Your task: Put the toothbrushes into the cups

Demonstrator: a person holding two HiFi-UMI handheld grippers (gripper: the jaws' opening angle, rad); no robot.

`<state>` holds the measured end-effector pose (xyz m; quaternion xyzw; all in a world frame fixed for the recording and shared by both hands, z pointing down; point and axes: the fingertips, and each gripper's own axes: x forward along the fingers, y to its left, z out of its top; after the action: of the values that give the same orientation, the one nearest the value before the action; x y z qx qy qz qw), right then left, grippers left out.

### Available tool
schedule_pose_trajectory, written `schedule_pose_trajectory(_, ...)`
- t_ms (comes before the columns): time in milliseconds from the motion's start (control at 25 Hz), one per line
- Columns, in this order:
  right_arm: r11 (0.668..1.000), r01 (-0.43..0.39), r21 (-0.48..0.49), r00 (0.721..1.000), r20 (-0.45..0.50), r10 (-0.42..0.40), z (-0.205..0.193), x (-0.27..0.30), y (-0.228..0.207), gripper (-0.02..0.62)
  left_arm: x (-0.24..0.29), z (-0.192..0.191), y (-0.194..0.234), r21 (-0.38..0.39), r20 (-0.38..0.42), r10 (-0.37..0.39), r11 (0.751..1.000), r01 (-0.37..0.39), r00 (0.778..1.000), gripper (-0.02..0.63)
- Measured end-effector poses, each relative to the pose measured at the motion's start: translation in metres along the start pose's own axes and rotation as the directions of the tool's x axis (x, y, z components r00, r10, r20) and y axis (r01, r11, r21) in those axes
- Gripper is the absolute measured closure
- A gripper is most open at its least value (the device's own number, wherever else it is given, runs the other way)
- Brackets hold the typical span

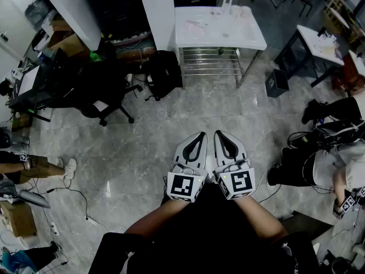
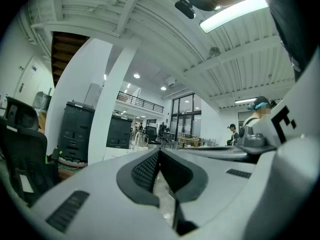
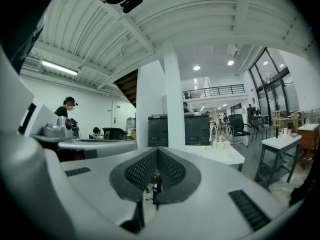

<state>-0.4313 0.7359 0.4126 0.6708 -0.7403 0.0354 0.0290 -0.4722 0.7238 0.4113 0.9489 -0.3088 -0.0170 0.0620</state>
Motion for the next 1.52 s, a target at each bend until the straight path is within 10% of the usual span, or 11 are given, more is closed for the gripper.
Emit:
schedule_pose_trajectory(880, 0.999, 0.04, -0.033, 0.999, -0.002, -0.04, -0.012, 0.102, 0.017, 0.577, 0.033, -0.013, 0.12, -0.031, -0.02, 0.011, 0.999, -0.012, 1.0, 0.594)
schedule_pose_trajectory(1520, 0.997, -0.076, -0.03, 0.995, 0.066, 0.077, -0.001, 0.292, -0.14, 0.577, 0.254, -0.035, 0.205, 0.0, -0.1, 0.087, 0.996, -0.087, 0.991, 0.593)
